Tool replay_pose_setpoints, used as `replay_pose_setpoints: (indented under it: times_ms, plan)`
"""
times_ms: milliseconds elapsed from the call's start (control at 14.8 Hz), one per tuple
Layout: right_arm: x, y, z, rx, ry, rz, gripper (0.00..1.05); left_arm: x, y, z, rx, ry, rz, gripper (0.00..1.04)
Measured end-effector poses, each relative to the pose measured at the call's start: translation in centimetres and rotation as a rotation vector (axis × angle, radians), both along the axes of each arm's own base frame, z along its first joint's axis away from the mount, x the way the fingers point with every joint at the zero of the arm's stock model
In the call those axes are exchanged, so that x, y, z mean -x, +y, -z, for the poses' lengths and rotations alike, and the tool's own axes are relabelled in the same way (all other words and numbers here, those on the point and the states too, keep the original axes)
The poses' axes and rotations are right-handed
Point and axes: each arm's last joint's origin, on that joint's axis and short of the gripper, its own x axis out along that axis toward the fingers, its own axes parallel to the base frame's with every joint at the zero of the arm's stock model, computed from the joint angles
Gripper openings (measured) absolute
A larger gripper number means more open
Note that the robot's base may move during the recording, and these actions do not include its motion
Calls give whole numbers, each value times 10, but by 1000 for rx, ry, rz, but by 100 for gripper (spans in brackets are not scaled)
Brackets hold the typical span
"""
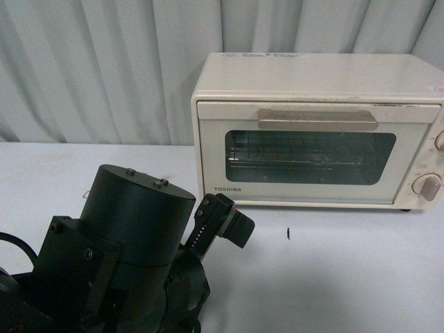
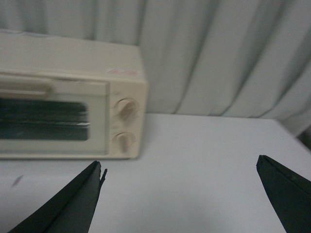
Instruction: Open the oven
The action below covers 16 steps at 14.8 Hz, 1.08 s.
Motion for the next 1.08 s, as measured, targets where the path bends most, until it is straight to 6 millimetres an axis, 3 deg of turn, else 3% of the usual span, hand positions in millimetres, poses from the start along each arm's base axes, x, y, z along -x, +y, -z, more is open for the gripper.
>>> replay_pose_setpoints:
  times_ms: [135,270,472,675,810,1080]
  plan:
    - [-30,0,-34,142,-52,59,98,0,0,0,-1,0,0,98]
    - [-76,8,-65,251,-92,-14,98,0,0,0,-1,1,0,98]
    - [-154,31,-76,439,25,-137,98,0,0,0,-1,0,0,98]
    - [-199,55,-85,608,56,-240,97,0,0,0,0,0,0,98]
    - [-210,67,-86,716,73,-315,79,0,0,0,0,1,2,98]
    - [-215,78,-71,943,141,-462,37,0,0,0,0,1,2,98]
